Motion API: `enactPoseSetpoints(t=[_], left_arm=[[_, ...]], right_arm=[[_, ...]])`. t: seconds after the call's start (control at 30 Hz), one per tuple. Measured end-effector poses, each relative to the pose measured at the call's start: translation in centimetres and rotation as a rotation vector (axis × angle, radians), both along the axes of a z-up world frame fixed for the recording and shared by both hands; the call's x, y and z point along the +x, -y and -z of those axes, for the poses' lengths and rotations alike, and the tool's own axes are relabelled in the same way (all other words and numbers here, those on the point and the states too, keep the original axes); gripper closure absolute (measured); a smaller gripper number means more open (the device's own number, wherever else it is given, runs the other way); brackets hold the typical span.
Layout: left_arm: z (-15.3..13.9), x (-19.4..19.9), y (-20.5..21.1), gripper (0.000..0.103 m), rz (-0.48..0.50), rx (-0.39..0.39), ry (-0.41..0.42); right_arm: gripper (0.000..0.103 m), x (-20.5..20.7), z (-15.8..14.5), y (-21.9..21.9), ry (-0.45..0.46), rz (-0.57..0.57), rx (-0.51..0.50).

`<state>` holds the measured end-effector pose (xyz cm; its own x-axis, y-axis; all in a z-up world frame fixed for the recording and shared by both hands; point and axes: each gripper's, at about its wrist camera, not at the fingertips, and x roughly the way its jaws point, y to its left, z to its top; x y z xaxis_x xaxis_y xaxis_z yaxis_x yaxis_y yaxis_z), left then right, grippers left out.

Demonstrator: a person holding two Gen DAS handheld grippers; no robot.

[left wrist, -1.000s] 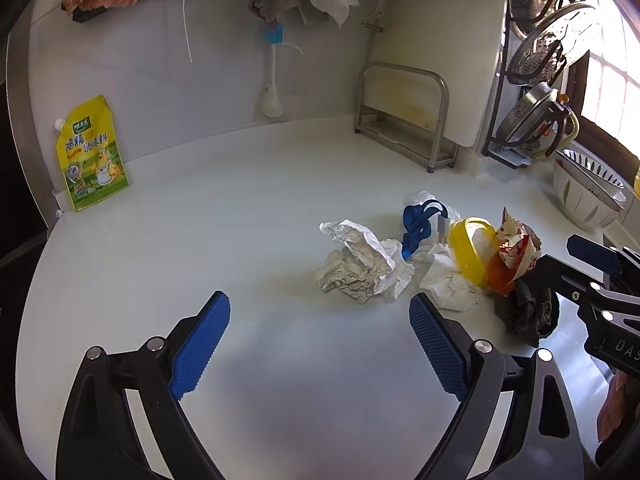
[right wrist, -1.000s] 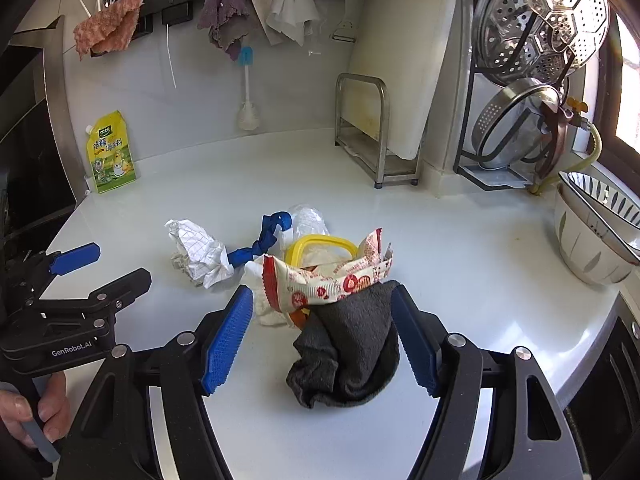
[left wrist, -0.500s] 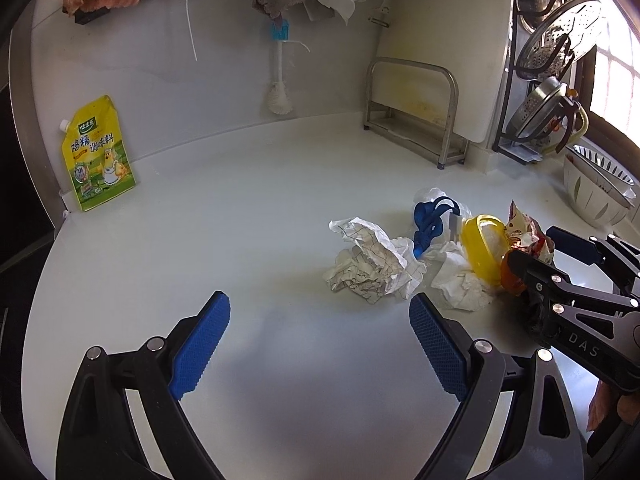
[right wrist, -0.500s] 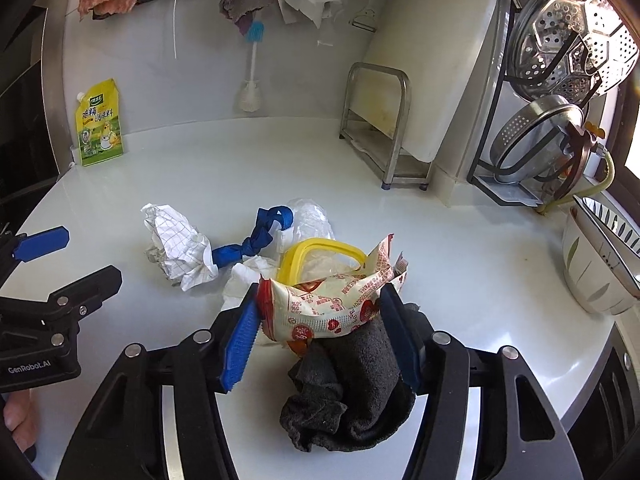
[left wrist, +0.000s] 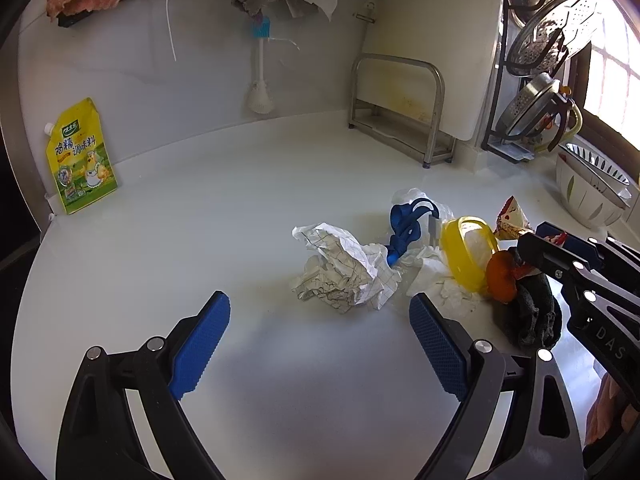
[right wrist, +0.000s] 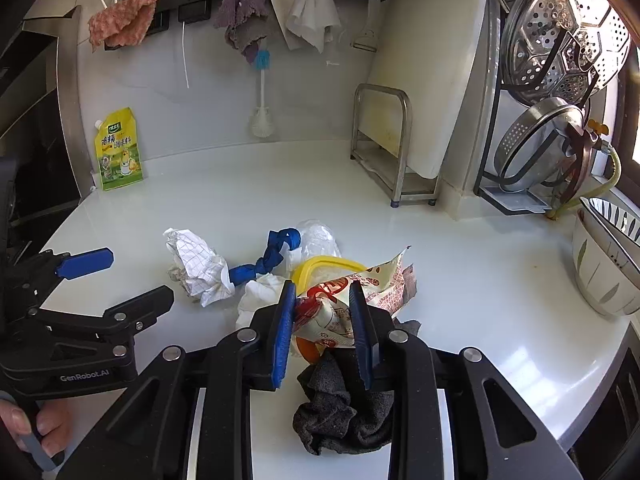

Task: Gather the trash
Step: 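Close the right tool on the red-and-white snack wrapper while the left tool grasps crumpled paper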

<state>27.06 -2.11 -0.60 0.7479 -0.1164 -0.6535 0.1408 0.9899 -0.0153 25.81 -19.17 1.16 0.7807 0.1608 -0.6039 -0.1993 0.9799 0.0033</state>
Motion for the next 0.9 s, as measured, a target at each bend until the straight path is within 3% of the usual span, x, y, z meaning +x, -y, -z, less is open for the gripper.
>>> enactPoseSetpoints(t=[0.37, 0.5, 0.57, 0.63, 0.73, 0.9], left_arm=[[0.7, 3.6, 1.6, 0.014, -0.021, -0.003, -0.046], [1.2, 4.7, 2.1, 0.034, -0.013, -0.001, -0.069], [1.6, 4.8, 2.1, 0.039, -0.005, 0.011, -0.072], [1.8, 4.8, 2.0, 0.058, 0.007, 0.015, -0.077], [1.4, 4.4, 1.9, 0.075, 0.026, 0.015, -0.059], [0.8, 3.6, 1.3, 0.082, 0.038, 0.000, -0.047]], right_arm=[[0.077, 0.3, 0.2, 1.0, -0.028, -0.003, 0.078], [0.077, 0.3, 0.4, 1.0, -0.033, -0.005, 0.081], [0.077, 0.3, 0.4, 1.0, -0.033, -0.003, 0.081], [0.077, 0.4, 0.5, 1.1, -0.034, -0.001, 0.082], [0.077, 0.4, 0.5, 1.0, -0.034, -0.001, 0.079], [0.077, 0.1, 0.3, 0.9, -0.026, 0.001, 0.077]])
